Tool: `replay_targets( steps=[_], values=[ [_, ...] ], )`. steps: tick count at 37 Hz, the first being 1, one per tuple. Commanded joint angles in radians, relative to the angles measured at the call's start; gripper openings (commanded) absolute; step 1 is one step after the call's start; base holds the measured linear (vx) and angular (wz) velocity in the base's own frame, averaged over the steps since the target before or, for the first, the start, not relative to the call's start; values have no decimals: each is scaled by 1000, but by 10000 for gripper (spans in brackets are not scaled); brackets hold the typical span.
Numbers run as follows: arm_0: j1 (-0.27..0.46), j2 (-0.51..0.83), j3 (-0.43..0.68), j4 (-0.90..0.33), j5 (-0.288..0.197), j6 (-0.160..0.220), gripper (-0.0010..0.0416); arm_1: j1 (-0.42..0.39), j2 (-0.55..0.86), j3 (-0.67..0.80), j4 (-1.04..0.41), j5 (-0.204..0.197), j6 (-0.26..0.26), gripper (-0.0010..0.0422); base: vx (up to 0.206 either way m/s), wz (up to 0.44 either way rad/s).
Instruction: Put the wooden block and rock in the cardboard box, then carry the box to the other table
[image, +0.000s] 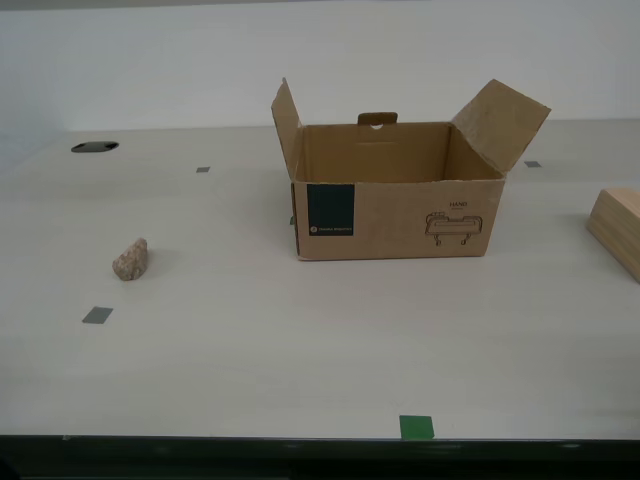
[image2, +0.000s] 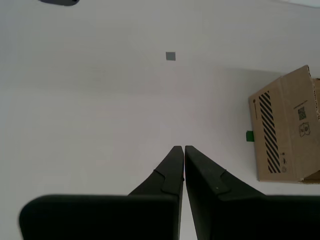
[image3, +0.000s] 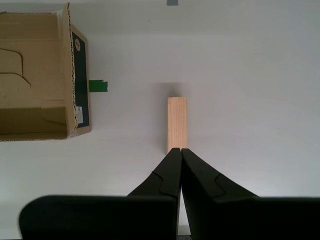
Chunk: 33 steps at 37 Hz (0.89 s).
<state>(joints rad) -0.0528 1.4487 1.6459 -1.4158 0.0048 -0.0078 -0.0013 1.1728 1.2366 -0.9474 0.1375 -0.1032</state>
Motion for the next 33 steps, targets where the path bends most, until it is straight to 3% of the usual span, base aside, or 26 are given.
replay_targets(
  steps=[1, 33],
  values=[
    [0, 0, 0, 1, 0, 0, 0, 1, 0, 2, 9, 5, -2, 0, 0, 0],
    [0, 0, 0, 25, 0, 6, 0, 1, 0, 2, 35, 5, -2, 0, 0, 0]
  ],
)
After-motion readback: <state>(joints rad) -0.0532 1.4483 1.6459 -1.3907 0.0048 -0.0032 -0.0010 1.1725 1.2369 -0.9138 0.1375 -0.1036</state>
